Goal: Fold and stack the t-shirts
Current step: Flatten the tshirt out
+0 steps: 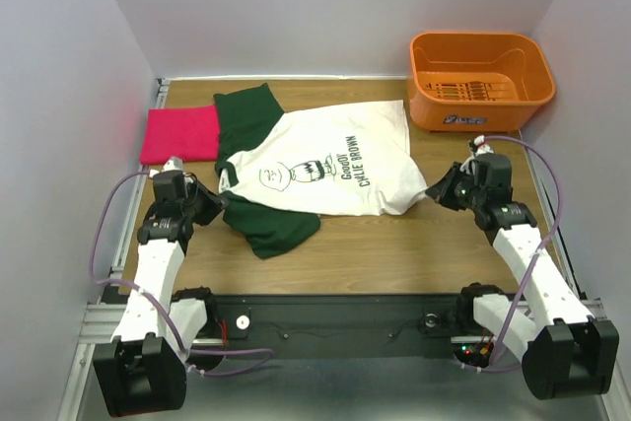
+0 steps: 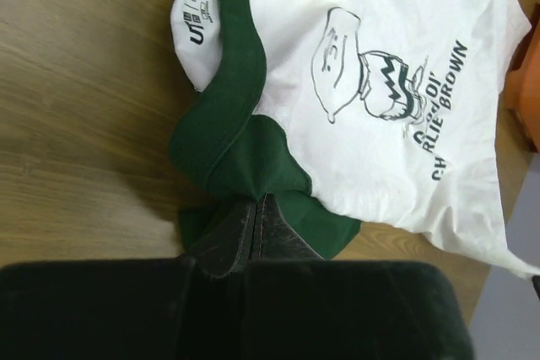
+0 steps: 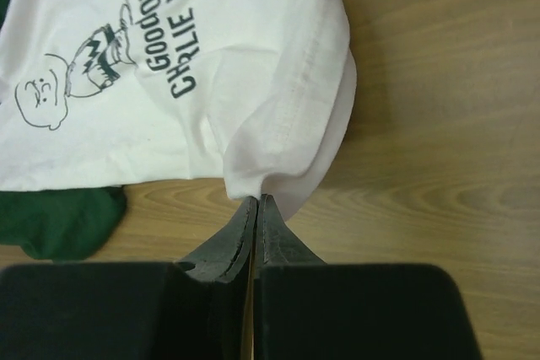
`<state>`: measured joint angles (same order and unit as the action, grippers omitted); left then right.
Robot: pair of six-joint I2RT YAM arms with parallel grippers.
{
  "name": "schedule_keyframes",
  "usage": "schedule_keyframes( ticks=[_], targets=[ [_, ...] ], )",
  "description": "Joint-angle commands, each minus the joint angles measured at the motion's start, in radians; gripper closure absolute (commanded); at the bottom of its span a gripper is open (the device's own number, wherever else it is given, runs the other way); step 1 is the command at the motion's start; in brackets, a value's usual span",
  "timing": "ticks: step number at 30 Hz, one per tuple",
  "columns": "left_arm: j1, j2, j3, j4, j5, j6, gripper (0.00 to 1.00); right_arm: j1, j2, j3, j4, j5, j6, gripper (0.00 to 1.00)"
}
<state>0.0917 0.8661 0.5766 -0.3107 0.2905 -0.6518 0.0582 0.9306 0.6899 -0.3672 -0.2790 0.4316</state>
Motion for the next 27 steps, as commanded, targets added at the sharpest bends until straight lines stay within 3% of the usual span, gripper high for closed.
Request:
schedule_keyframes(
  ticks=[1,5,7,11,15,22,24,25,27],
  targets=[
    [0.002,0.025,-0.041,0.027,-0.071,-0.002,0.94,-0.004,-0.003,-0.052,-0.016,0.061,0.102,0.99],
    [0.003,0.019,-0.03,-0.016,-0.134,-0.029,0.82,-0.006,-0.018,-0.05,-0.111,0.228,0.137,0.99],
    [0.003,-0.016,-0.035,-0.024,-0.172,-0.043,0.82,-0.006,-0.041,-0.043,-0.156,0.398,0.156,0.99],
    [0.008,-0.009,0.035,-0.047,-0.273,-0.017,0.94,-0.004,-0.021,0.013,-0.168,0.521,0.136,0.99],
    [0.008,0.082,0.092,-0.077,-0.281,0.038,1.0,-0.006,0.014,0.046,-0.174,0.636,0.118,0.99],
    [0.009,0.102,0.075,-0.102,-0.219,0.043,0.98,-0.006,-0.007,-0.021,-0.234,0.511,0.166,0.97],
    [0.008,0.09,0.069,-0.113,-0.189,0.041,0.95,-0.006,-0.018,0.003,-0.249,0.454,0.179,0.84],
    [0.009,0.074,0.068,-0.117,-0.183,0.043,0.9,-0.006,-0.025,0.01,-0.271,0.433,0.208,0.75],
    [0.008,0.063,0.063,-0.125,-0.175,0.052,0.79,-0.006,-0.033,0.016,-0.277,0.37,0.239,0.67]
  ],
)
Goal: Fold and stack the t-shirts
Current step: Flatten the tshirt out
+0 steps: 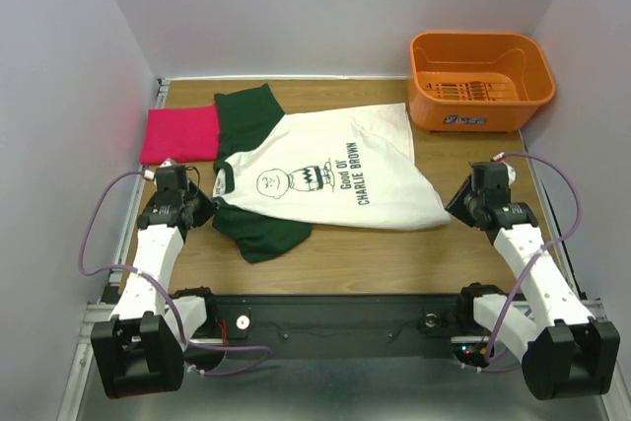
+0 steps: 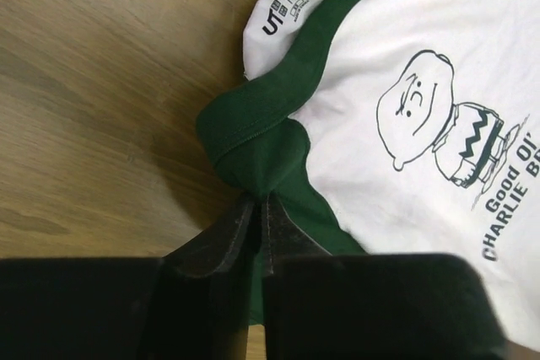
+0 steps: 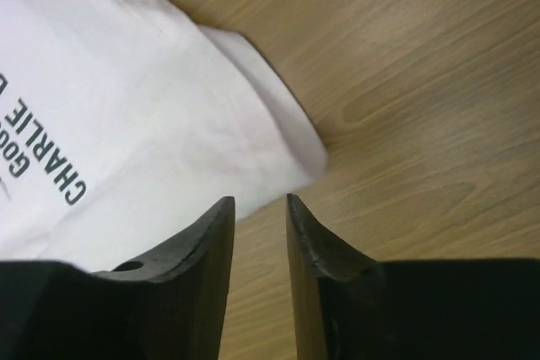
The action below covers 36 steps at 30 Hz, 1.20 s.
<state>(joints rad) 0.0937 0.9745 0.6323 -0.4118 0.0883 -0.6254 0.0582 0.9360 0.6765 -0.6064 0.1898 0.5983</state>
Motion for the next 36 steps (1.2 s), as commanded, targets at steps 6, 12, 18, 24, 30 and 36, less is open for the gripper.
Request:
schedule_keyframes(
  ticks=[6,12,18,24,30,36],
  targets=[
    [0.006,-0.069,0.046,-0.036,0.016,0.084,0.34,-0.006,-0.008,0.099,-0.003,-0.237,-0.046,0.35],
    [-0.166,-0.037,0.2,-0.081,-0.08,0.099,0.27,0.141,0.2,0.225,0.02,-0.382,-0.25,0.3],
    [-0.416,0.046,0.136,-0.068,-0.177,-0.034,0.28,0.503,0.355,0.23,0.141,-0.322,-0.244,0.31],
    [-0.548,0.136,0.066,0.042,-0.22,-0.092,0.28,0.597,0.524,0.248,0.246,-0.311,-0.252,0.32],
    [-0.569,0.344,0.164,0.125,-0.286,-0.053,0.4,0.595,0.668,0.294,0.286,-0.233,-0.278,0.41],
    [-0.568,0.559,0.34,0.154,-0.323,0.036,0.42,0.543,0.75,0.322,0.303,-0.196,-0.298,0.45]
  ],
)
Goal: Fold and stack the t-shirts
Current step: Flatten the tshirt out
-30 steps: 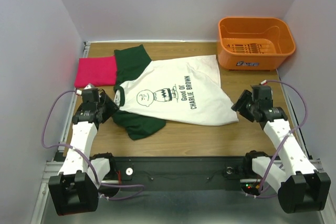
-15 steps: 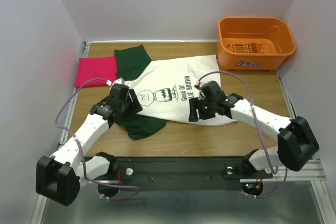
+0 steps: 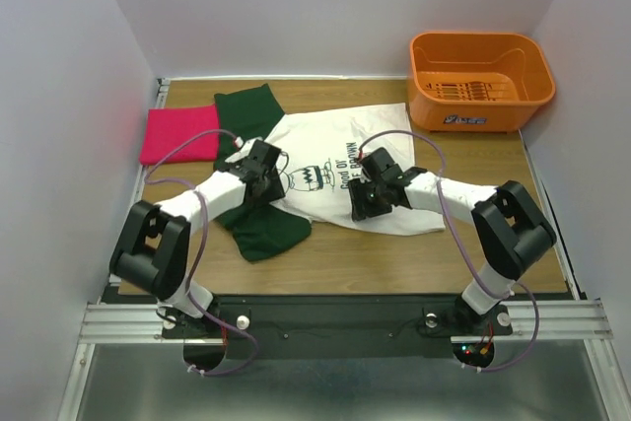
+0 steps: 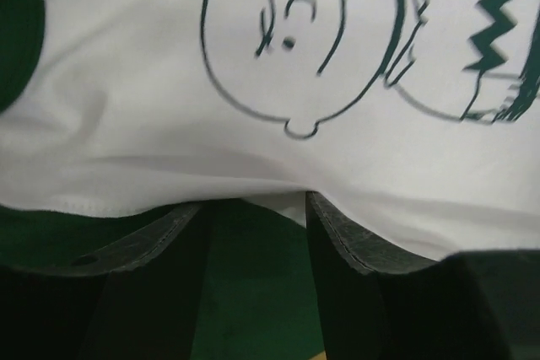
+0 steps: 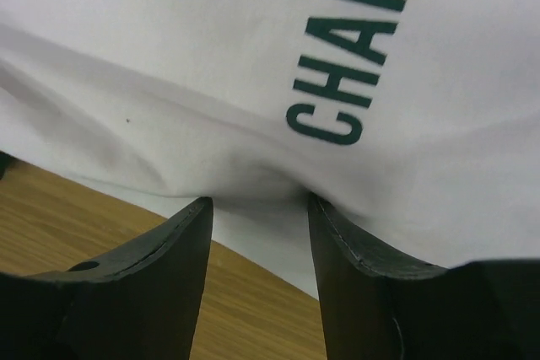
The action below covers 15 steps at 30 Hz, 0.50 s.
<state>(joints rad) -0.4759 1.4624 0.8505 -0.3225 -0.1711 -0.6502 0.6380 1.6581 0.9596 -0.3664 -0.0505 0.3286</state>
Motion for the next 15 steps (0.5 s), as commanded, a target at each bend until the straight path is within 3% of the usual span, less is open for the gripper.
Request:
schedule_keyframes(
  ticks=[1,5,8,12,15],
  targets=[
    [0.005,0.129,0.151,0.063,-0.064,0.075,0.42,-0.061,0.043,0.042,0.067,0.044,-0.028,0.45],
    [0.005,0.2,0.275,0.046,-0.067,0.118,0.35,-0.104,0.052,0.07,0.072,0.044,-0.036,0.44],
    [0.005,0.127,0.289,0.023,-0.061,0.103,0.27,-0.106,0.013,0.08,0.073,0.009,-0.054,0.44],
    [0.006,-0.072,0.171,-0.033,-0.087,0.041,0.22,-0.09,-0.09,0.074,0.078,-0.104,-0.068,0.37],
    [0.005,-0.25,-0.023,-0.081,-0.076,-0.041,0.22,-0.015,-0.129,0.076,0.086,-0.135,-0.072,0.32]
  ],
)
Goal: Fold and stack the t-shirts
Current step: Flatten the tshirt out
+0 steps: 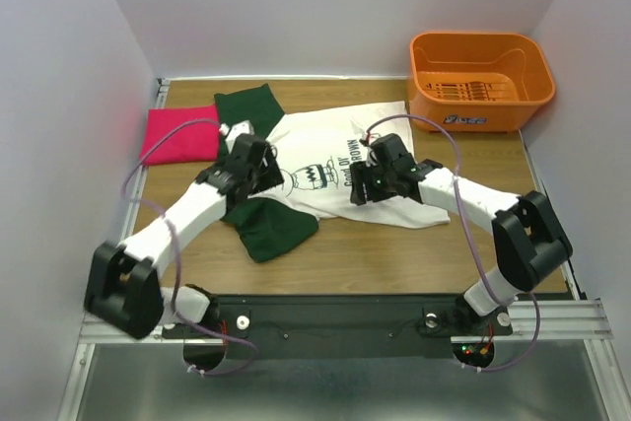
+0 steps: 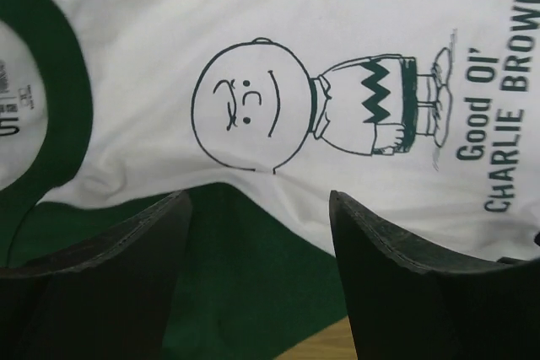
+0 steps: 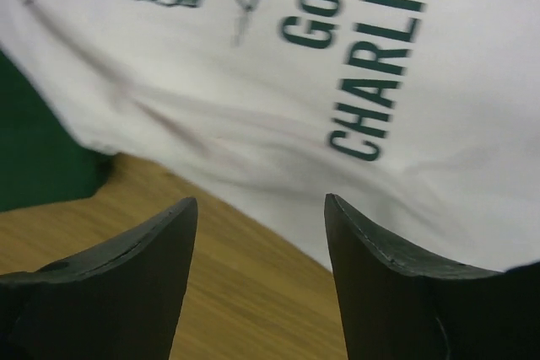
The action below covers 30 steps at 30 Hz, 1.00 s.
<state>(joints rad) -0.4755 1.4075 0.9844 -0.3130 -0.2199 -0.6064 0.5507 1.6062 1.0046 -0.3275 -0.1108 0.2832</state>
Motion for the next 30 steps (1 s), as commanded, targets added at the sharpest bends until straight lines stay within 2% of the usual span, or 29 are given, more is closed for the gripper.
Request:
schedule_keyframes(
  ticks=[1,4,7,16,19,21,22,23,24,25,26,29,30],
  targets=[
    [0.003,-0.279,-0.197,-0.097,-0.016,-0.128,0.21,0.121,-0.08,0.031,0.068,-0.085,-0.021,0.32],
    [0.0,-0.401,-0.337,-0.103,0.043,-0.19,0.21,0.193,-0.066,0.011,0.137,-0.122,0.045,0.28],
    [-0.006,-0.449,-0.42,-0.087,0.1,-0.251,0.21,0.253,0.001,0.017,0.237,-0.125,0.109,0.27],
    [-0.055,-0.421,-0.532,-0.011,0.143,-0.299,0.22,0.339,0.173,0.008,0.456,-0.156,0.25,0.27],
    [-0.069,-0.415,-0.546,0.006,0.148,-0.305,0.31,0.362,0.219,0.003,0.499,-0.165,0.284,0.27],
    [-0.08,-0.415,-0.544,0.014,0.148,-0.308,0.41,0.38,0.248,0.0,0.531,-0.159,0.304,0.3],
    [-0.081,-0.415,-0.541,0.015,0.148,-0.306,0.44,0.38,0.256,0.0,0.532,-0.159,0.31,0.33],
    [-0.084,-0.42,-0.537,0.014,0.149,-0.303,0.54,0.384,0.264,0.002,0.535,-0.165,0.316,0.37],
    [-0.087,-0.429,-0.524,0.008,0.151,-0.302,0.58,0.385,0.264,0.002,0.535,-0.17,0.329,0.47],
    [-0.089,-0.436,-0.515,0.0,0.149,-0.3,0.63,0.388,0.256,-0.001,0.532,-0.181,0.335,0.53],
    [-0.089,-0.444,-0.503,-0.023,0.146,-0.294,0.74,0.387,0.245,-0.006,0.53,-0.185,0.344,0.68],
    [-0.089,-0.481,-0.434,-0.076,0.122,-0.276,0.9,0.387,0.178,-0.021,0.464,-0.176,0.344,0.9],
    [-0.089,-0.487,-0.411,-0.122,0.099,-0.257,0.93,0.387,0.157,-0.02,0.434,-0.167,0.34,0.92]
  ],
)
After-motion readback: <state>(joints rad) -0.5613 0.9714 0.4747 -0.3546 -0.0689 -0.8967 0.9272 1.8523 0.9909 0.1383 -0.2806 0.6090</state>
